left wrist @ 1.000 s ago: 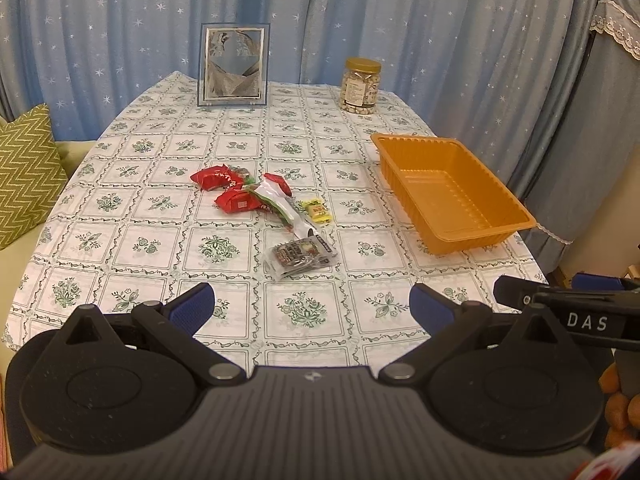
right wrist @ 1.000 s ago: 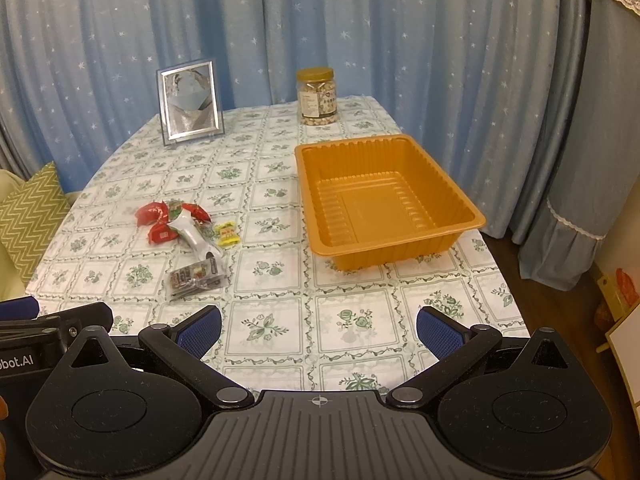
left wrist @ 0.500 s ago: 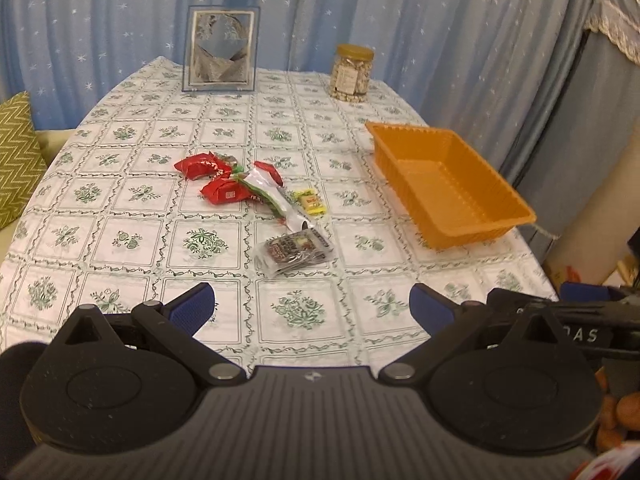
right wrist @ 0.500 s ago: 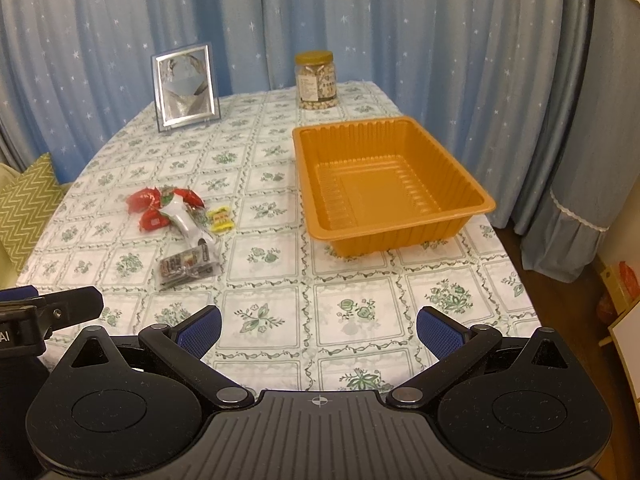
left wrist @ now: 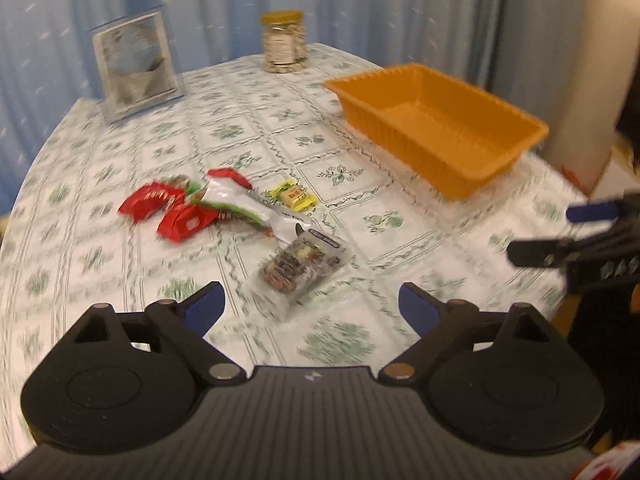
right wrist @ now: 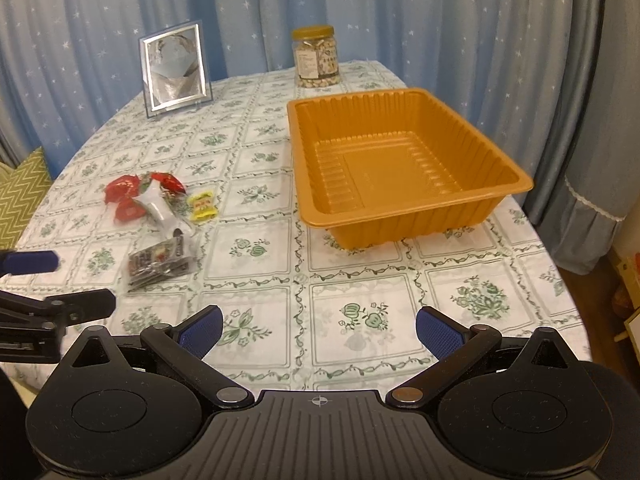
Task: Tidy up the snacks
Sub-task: 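Grasp the clear nut snack bag with the left tool while the right tool grasps the white-green snack bag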
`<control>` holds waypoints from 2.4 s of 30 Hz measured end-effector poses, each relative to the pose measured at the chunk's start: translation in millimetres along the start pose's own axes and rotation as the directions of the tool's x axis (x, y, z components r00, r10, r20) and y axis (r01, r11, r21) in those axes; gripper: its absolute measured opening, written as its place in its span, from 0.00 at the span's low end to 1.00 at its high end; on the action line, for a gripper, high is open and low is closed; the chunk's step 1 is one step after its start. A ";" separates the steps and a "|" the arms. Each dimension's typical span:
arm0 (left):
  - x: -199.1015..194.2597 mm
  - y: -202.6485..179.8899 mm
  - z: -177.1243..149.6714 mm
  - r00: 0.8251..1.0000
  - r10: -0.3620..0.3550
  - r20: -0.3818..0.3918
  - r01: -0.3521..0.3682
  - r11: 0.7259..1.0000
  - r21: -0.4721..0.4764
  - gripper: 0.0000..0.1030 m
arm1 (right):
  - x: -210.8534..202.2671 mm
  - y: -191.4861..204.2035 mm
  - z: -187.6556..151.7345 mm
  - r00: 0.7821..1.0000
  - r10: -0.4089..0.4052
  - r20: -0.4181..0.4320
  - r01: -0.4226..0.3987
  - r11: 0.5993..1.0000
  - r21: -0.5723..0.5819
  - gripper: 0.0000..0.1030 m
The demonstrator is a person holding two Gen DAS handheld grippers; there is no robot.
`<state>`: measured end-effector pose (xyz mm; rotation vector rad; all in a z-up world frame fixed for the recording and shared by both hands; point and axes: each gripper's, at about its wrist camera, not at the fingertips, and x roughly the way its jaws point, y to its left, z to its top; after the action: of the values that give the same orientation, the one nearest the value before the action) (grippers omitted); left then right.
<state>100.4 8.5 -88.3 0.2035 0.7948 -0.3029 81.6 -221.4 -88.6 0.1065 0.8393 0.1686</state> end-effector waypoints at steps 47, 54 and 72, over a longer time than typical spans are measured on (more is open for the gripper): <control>36.3 134.9 -19.7 0.996 0.084 -0.008 -0.081 0.914 -0.398 0.32 | 154.0 122.0 74.3 0.967 0.256 -0.013 -0.255 0.965 0.061 0.48; 41.7 132.7 -22.7 0.998 0.061 -0.006 -0.058 0.914 -0.402 0.32 | 169.0 131.3 80.8 0.977 0.211 -0.001 -0.211 0.976 0.055 0.38; 44.4 97.7 -20.6 0.999 0.034 -0.015 -0.037 0.937 -0.347 0.32 | 128.7 114.7 44.3 0.992 0.126 -0.024 -0.129 0.973 -0.190 0.30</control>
<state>149.3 97.7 -128.2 -0.1138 0.8386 -0.1229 186.8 -85.6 -134.9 -0.0214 0.8239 0.3701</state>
